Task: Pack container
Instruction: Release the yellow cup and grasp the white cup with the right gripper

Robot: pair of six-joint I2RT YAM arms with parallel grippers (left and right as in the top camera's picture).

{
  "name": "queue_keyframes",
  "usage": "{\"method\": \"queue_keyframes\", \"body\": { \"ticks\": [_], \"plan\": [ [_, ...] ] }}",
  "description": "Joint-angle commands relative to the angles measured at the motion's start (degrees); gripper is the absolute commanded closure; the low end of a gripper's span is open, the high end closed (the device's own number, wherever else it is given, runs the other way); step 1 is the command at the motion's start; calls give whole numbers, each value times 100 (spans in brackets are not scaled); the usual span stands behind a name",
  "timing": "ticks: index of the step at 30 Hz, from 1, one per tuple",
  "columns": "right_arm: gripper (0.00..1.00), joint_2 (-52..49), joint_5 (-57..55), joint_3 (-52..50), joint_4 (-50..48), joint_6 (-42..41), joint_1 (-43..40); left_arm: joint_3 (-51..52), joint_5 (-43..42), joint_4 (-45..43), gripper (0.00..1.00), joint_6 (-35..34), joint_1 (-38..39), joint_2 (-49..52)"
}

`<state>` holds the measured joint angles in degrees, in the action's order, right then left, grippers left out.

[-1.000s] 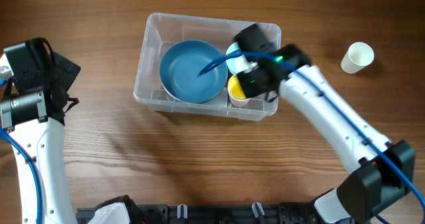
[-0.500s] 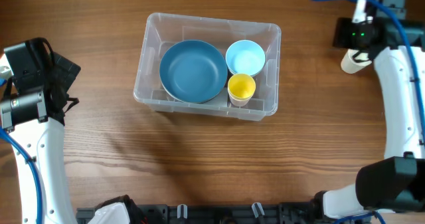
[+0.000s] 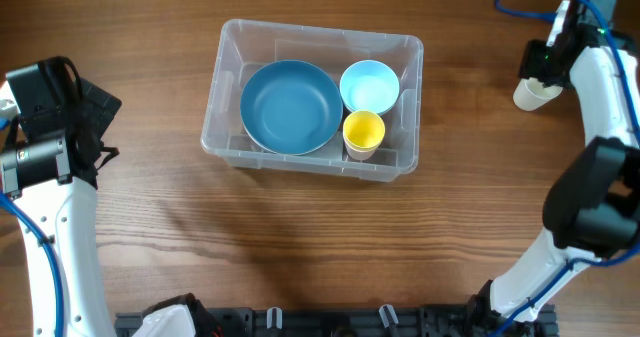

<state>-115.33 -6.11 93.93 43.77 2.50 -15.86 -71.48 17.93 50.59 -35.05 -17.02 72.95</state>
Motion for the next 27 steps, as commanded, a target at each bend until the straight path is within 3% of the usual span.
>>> {"method": "queue_keyframes", "body": {
  "ticks": [1, 3, 6, 9, 17, 22, 23, 27],
  "plan": [
    [40, -341, 192, 98, -31, 162, 24, -63, -11, -13, 0, 7, -37, -9],
    [51, -415, 280, 81, -44, 155, 24, -63, -11, -13, 0, 7, -37, -9],
    [79, -422, 323, 42, -61, 2, 24, -63, -13, -13, 0, 7, -37, -9],
    [93, -422, 358, 42, -17, -160, 24, -63, -13, -13, 0, 7, -37, -9],
    [96, -208, 568, 81, 249, -341, 42, -63, -11, -13, 0, 7, -37, -9],
    [96, 1172, 623, 81, 313, -376, 387, -63, -11, -13, 0, 7, -37, -9],
    [96, 2074, 623, 81, 673, -374, 835, -63, -11, -13, 0, 7, -37, -9],
    [96, 3014, 621, 81, 1235, -339, 1766, -63, -13, -13, 0, 7, -37, -9]
  ]
}}
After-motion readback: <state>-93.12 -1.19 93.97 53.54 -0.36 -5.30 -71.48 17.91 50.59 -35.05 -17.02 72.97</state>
